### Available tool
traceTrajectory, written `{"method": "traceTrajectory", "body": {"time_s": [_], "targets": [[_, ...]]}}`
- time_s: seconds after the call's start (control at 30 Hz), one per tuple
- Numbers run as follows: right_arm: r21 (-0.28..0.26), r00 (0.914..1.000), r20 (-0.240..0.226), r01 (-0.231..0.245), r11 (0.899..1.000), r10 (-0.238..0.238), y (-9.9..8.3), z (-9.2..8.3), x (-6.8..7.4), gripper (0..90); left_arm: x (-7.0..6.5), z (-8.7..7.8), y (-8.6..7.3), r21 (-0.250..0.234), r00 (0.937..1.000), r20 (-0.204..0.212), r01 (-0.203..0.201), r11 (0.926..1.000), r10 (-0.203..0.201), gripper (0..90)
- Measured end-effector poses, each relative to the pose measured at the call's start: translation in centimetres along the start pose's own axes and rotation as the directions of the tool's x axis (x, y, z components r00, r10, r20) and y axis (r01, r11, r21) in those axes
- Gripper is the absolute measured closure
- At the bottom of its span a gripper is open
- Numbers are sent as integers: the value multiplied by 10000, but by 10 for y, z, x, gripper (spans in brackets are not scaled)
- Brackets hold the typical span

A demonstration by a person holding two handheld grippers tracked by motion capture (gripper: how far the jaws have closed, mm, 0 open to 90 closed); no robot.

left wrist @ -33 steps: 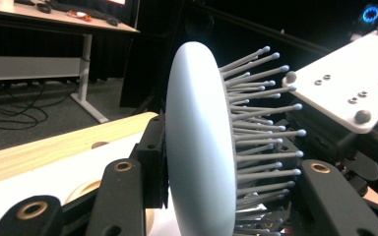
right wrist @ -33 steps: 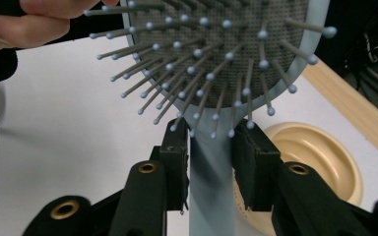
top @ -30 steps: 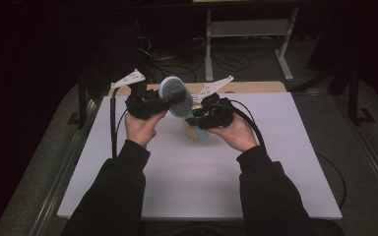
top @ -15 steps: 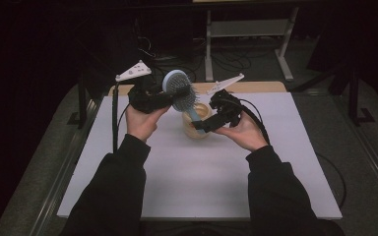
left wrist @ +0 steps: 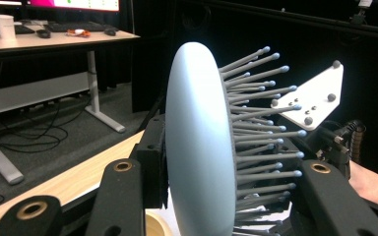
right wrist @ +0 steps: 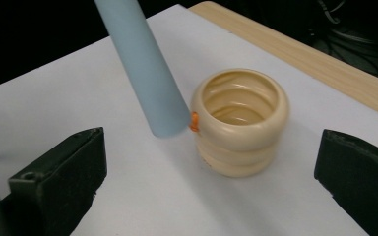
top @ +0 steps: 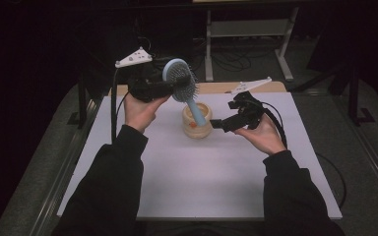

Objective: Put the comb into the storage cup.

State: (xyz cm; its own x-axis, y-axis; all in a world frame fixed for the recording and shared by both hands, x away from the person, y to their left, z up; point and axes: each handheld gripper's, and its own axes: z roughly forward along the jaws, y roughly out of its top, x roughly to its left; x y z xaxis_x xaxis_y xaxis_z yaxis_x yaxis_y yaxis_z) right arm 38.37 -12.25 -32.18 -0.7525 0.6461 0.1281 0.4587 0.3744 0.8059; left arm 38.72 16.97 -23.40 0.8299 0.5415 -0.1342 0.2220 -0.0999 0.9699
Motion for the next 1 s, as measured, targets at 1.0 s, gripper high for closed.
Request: {"method": "traceTrajectory", "body": {"time_s": [1.0], "targets": [[-1511, 9969, 388, -624, 9865, 690, -84, -47, -24, 0, 33, 11, 18, -346, 9968, -788, 95, 9994, -123, 552]]}}
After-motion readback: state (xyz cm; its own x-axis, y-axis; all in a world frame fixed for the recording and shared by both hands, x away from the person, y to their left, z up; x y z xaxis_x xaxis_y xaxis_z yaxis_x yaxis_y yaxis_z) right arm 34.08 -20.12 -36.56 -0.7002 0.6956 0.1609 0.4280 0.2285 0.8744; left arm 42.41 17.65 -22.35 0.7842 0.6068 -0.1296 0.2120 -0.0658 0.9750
